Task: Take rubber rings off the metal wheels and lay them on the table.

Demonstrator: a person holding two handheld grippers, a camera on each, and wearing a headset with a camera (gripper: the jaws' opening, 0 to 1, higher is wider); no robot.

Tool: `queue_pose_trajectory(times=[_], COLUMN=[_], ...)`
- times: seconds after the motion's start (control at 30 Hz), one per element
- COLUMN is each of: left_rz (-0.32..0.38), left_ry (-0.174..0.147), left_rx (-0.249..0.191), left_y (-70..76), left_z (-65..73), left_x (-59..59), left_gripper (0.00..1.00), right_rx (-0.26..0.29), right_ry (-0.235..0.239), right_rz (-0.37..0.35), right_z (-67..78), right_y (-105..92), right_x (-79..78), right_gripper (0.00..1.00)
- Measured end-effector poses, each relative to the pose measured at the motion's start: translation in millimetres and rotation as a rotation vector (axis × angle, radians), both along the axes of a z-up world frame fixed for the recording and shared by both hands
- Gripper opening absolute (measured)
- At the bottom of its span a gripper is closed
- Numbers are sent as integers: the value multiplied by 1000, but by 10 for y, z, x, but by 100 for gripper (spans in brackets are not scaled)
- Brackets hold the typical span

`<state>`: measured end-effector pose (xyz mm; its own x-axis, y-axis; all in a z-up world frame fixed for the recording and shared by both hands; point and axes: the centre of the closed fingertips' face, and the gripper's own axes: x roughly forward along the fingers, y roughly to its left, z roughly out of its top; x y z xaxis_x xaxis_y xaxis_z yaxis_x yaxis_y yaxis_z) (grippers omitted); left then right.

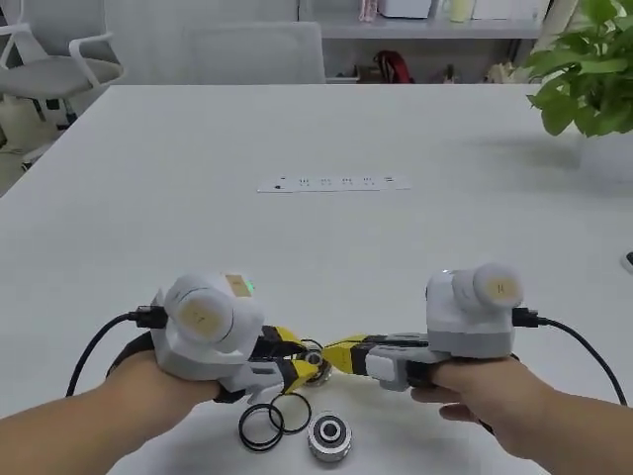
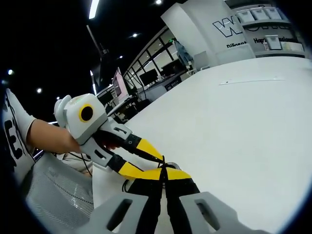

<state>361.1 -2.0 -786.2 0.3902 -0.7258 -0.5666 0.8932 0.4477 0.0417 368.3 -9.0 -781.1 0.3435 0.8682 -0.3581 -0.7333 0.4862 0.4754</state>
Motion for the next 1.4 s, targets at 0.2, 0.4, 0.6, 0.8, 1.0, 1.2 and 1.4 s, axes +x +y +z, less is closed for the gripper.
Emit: queue_pose_trajectory(times=[0.2,0.4,0.6,0.8,1.0,1.2,1.4], left_rz=[-16,-18,-9,-10,-7,18,29], left_ry=[-8,-17,-12,-16,-5,8,16], left_rx=[-21,-43,-74,-72,-73,-76,-74], left_y=[111,261,397,494,548,612,635], left_z=[117,238,352,365,353,326,305], left_x=[-64,-128,-221,-322,-427,-475,-503], left_gripper=[28,34,43,51,57,57,57], right_rx=[17,33,51,60,36,11,-26], right_ry=[6,11,19,41,65,91,91], right_rz=[10,24,44,83,143,167,161], right_z=[54,108,157,167,79,-14,-85], right_y=[35,72,132,237,321,336,280], right_x=[-31,-80,-147,-259,-412,-475,-470], right_gripper=[0,0,0,0,0,0,0])
